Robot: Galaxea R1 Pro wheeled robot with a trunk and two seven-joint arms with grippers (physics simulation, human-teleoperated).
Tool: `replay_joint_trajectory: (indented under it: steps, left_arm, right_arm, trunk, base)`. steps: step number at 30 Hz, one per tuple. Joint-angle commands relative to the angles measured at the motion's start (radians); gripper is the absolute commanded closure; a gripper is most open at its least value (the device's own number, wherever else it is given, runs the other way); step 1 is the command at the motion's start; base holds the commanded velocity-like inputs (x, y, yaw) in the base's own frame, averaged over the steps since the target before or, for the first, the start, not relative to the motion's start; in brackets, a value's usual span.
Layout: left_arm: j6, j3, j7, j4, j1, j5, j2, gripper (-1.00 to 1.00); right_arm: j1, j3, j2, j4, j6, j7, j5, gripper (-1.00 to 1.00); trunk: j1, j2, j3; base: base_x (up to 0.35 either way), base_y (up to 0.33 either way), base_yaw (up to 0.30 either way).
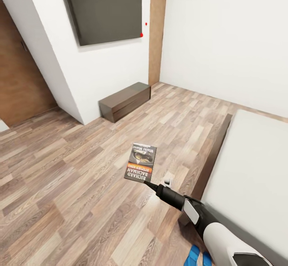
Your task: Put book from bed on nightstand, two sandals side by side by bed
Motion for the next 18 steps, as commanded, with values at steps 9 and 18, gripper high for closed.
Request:
replay_joint_trajectory:
  steps: [9,18]
  left_arm:
    - [0.004,-0.023,-0.004,-0.079,-0.043,0.001,-0.011,-1.00]
    - [0.058,-0.074,0.001,-0.121,-0.171,-0.051,-0.047,-1.00]
  right_arm:
    - [-0.001,-0.006,0.003,0.008,-0.009,0.003,-0.003,1.00]
    - [-0.001,-0.004,0.008,0.044,-0.071,0.003,-0.002,1.00]
  trunk:
    - [0.000,-0.002,-0.007]
    - [0.000,-0.002,-0.009]
  base:
    - [0.000,0.000,0.246]
    - [0.000,0.000,0.067]
